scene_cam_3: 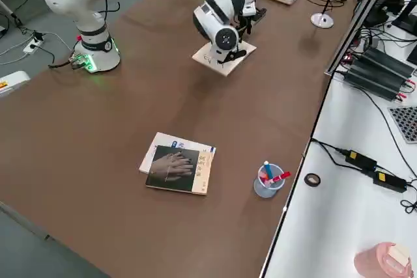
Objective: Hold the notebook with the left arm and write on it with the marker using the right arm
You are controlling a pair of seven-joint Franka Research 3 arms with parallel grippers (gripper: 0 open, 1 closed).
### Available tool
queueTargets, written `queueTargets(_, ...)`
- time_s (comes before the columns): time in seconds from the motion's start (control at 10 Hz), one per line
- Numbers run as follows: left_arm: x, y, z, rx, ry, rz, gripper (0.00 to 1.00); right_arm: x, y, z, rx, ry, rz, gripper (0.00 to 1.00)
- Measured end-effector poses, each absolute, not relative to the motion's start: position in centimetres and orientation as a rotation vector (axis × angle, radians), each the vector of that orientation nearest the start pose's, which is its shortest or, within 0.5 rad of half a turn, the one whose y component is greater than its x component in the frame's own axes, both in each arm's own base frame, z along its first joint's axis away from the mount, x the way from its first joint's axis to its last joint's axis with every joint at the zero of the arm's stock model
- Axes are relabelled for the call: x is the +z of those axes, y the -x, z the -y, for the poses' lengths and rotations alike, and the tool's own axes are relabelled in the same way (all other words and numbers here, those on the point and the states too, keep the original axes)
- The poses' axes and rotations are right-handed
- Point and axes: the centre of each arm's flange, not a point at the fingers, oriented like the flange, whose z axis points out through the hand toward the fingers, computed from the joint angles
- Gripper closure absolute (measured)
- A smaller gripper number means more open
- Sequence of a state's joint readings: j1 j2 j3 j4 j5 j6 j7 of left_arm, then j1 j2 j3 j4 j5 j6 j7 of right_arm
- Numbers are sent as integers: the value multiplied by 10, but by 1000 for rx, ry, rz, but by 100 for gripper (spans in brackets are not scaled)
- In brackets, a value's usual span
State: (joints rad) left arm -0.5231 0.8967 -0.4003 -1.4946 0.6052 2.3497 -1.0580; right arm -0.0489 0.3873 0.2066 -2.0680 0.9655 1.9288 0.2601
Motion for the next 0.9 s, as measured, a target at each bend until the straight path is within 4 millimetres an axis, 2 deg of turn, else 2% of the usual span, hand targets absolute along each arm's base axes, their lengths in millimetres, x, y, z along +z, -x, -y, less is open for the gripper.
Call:
queueTargets(0.3,167,-475,534,-215,3101,-219,0,214,-516,-138,824,2125,-809,82)
queueTargets(0.9,167,-476,534,-215,3100,-228,0,201,-500,-137,860,2111,-831,82)
